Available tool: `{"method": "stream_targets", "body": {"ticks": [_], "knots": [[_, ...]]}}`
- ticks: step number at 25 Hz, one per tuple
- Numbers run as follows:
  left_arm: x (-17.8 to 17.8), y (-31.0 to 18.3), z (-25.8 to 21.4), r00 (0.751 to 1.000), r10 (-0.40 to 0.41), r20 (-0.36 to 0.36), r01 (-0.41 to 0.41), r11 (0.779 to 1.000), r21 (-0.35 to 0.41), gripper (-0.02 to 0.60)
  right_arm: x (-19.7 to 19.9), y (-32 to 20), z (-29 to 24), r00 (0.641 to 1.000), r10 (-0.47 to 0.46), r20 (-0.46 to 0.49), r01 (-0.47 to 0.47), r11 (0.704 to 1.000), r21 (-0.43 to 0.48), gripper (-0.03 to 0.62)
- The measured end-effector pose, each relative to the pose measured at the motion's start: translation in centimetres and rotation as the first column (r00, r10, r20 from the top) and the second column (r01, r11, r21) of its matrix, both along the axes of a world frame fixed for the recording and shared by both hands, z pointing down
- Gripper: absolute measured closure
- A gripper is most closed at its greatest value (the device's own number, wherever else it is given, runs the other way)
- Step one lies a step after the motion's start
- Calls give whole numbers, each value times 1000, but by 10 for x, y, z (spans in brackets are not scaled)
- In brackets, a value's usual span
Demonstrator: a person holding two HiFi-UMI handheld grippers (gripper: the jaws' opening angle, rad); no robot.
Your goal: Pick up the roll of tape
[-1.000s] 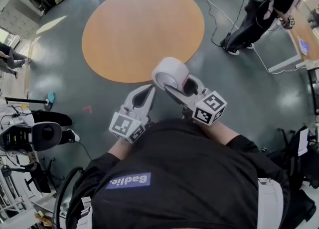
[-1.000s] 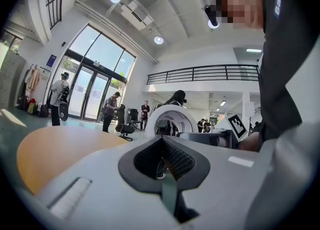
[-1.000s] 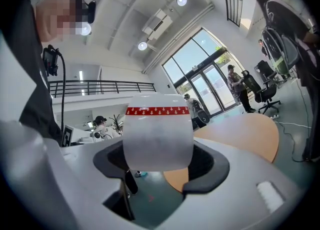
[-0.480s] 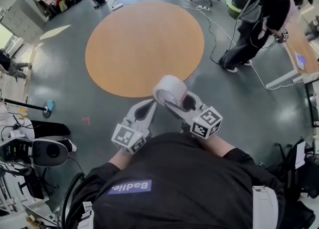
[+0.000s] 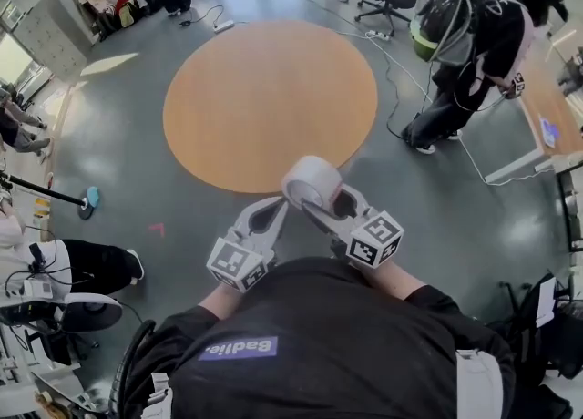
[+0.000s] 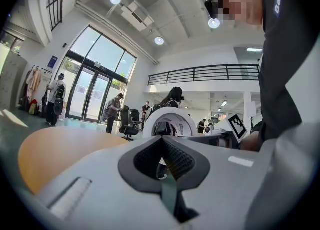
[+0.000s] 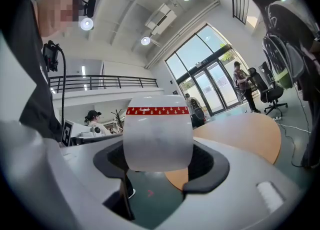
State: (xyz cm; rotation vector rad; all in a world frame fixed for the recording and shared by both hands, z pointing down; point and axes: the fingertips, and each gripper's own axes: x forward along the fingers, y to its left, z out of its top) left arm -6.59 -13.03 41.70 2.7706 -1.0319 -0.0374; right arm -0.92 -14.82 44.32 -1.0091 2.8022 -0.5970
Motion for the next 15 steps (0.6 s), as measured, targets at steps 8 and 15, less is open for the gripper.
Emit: {"method": "stream_targets", "body": {"ticks": [8,15], "knots": [[-1,0,0,1000,-5,7,5,1000,-4,566,-3,0,0,1000,-10,-2,10,1000,-3,290],[-2,1,3,1000,-7,8,7,1000,-3,566,-4,0,4,1000,-11,0,11,1000,-11,290]]}}
